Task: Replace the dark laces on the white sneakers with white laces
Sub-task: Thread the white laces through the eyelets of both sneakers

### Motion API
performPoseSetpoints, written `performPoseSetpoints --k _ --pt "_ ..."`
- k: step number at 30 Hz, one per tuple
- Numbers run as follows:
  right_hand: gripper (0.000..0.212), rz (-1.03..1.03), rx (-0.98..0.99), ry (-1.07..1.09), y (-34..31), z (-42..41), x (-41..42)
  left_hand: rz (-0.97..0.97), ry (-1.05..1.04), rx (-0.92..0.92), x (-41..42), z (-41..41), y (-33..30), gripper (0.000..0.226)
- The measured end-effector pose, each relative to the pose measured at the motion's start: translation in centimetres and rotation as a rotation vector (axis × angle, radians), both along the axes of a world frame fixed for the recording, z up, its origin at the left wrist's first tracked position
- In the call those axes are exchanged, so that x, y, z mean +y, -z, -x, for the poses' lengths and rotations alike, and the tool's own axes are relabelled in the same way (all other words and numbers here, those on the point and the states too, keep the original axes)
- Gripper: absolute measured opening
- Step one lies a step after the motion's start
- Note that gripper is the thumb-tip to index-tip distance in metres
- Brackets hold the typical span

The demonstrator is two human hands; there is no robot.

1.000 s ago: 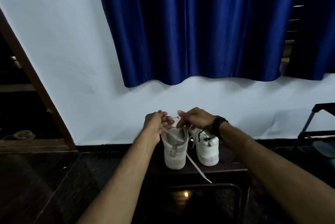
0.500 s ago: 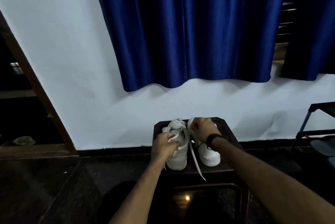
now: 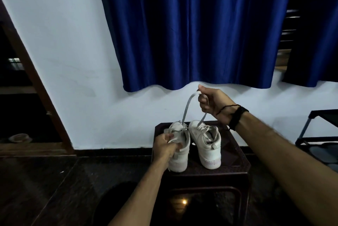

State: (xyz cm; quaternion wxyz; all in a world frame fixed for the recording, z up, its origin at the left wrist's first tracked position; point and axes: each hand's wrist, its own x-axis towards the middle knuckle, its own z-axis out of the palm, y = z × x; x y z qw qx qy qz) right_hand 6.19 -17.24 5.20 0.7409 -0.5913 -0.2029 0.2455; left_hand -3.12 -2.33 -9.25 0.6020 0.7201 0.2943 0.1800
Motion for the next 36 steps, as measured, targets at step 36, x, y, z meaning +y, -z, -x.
performPoseSetpoints --k 36 --pt "0.025 0.504 -0.537 0.027 0.7 -1.9 1.2 -0.544 0.194 0.131 5.5 -3.5 -9.9 0.027"
